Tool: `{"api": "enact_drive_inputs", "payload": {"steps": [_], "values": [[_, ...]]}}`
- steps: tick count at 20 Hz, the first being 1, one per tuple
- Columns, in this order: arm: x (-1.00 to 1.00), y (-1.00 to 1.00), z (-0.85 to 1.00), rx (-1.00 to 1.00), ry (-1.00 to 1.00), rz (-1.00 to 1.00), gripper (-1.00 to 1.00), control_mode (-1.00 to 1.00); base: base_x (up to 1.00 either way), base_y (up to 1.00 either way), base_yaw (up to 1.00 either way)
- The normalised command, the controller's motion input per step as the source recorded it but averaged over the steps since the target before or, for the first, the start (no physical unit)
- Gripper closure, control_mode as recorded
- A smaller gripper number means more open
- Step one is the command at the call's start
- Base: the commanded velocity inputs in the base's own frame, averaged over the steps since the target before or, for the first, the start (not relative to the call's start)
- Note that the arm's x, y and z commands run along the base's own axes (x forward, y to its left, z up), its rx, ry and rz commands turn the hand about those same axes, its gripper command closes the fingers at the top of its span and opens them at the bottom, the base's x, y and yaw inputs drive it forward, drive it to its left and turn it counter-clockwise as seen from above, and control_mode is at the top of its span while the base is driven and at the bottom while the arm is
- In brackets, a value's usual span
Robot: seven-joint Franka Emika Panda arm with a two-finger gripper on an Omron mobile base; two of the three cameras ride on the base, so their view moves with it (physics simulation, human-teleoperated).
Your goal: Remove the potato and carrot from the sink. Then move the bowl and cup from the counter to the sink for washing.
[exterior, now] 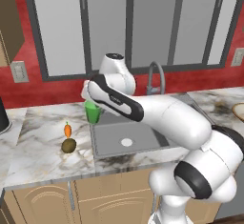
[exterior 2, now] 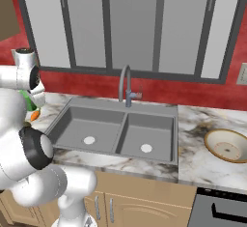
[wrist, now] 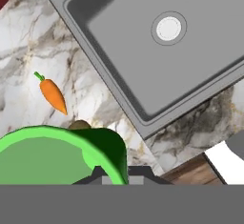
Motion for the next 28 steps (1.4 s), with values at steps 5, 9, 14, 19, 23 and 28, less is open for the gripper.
{"api": "enact_drive_inputs", "payload": {"steps": [5, 9, 14, 19, 23, 28], "values": [[0.01, -0.46, -0.04, 0.00, 0.05, -0.01, 1.00, -1.00, 0.00, 0.00, 0.00], [0.05, -0.39, -0.10, 0.00, 0.04, 0.00, 1.00, -1.00, 0.00, 0.00, 0.00], [0.13, -0.26, -0.24, 0.00, 0.08, 0.00, 1.00, -1.00, 0.00, 0.00, 0.00], [0.17, -0.21, -0.29, 0.00, 0.01, 0.00, 1.00, -1.00, 0.00, 0.00, 0.00], [0.20, -0.19, -0.30, 0.00, 0.00, 0.00, 1.00, -1.00, 0.00, 0.00, 0.00], [0.20, -0.17, -0.34, 0.00, 0.00, 0.00, 1.00, -1.00, 0.00, 0.00, 0.00]]}}
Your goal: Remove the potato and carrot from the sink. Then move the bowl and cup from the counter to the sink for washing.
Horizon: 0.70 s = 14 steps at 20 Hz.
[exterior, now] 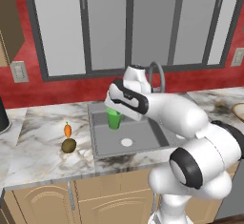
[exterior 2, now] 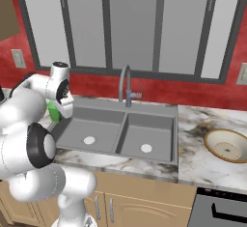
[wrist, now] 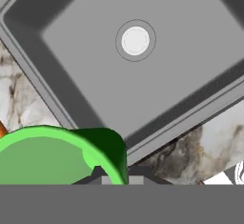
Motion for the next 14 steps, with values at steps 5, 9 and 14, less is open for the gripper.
{"api": "enact_drive_inputs", "payload": {"steps": [5, 9, 14], "values": [[0.22, -0.10, -0.35, 0.00, 0.00, 0.00, 1.00, -1.00, 0.00, 0.00, 0.00], [0.23, -0.10, -0.34, 0.00, 0.00, 0.00, 1.00, -1.00, 0.00, 0.00, 0.00], [0.26, -0.01, -0.37, 0.00, 0.00, 0.00, 1.00, -1.00, 0.00, 0.00, 0.00]]}}
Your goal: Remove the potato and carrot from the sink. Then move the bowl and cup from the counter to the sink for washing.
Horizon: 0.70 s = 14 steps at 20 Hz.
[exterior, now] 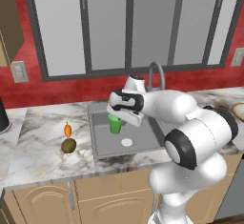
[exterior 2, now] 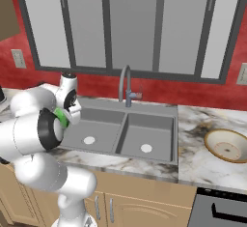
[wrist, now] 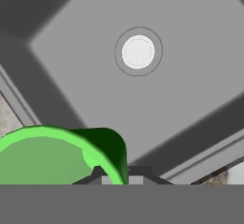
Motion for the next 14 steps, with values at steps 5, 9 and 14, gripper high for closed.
{"api": "enact_drive_inputs", "payload": {"steps": [5, 9, 14], "values": [[0.32, -0.04, -0.24, 0.00, 0.00, 0.00, 1.00, -1.00, 0.00, 0.00, 0.00], [0.35, -0.01, -0.24, 0.00, 0.01, 0.00, 1.00, -1.00, 0.00, 0.00, 0.00], [0.35, 0.00, -0.25, 0.00, 0.02, 0.00, 1.00, -1.00, 0.00, 0.00, 0.00]]}}
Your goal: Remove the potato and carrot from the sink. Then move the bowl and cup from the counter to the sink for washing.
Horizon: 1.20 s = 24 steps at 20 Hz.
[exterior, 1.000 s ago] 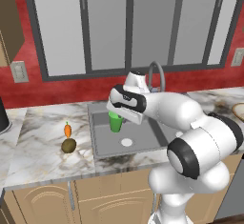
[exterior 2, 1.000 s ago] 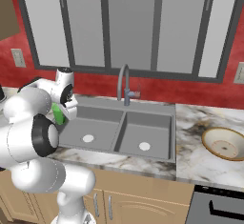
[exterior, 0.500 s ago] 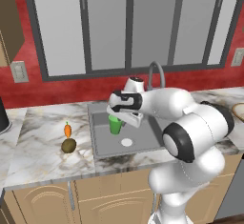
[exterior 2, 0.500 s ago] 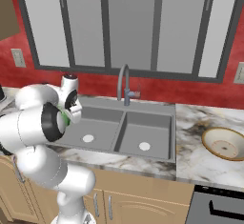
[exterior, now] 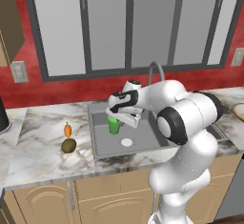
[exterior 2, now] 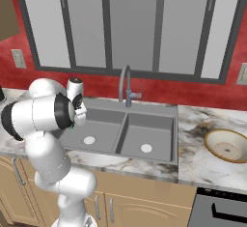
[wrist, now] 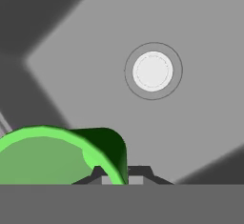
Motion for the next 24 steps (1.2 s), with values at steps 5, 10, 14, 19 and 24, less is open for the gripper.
{"api": "enact_drive_inputs", "payload": {"steps": [5, 10, 14, 19, 24], "values": [[0.35, 0.02, -0.27, 0.00, 0.01, 0.00, 1.00, -1.00, 0.00, 0.00, 0.00], [0.39, 0.05, -0.25, 0.00, 0.00, 0.00, 1.00, -1.00, 0.00, 0.00, 0.00], [0.40, 0.11, -0.26, 0.00, 0.01, 0.00, 1.00, -1.00, 0.00, 0.00, 0.00], [0.41, 0.13, -0.25, 0.00, 0.00, 0.00, 1.00, -1.00, 0.00, 0.00, 0.00], [0.39, 0.14, -0.26, 0.00, 0.00, 0.00, 1.00, -1.00, 0.00, 0.00, 0.00]]}}
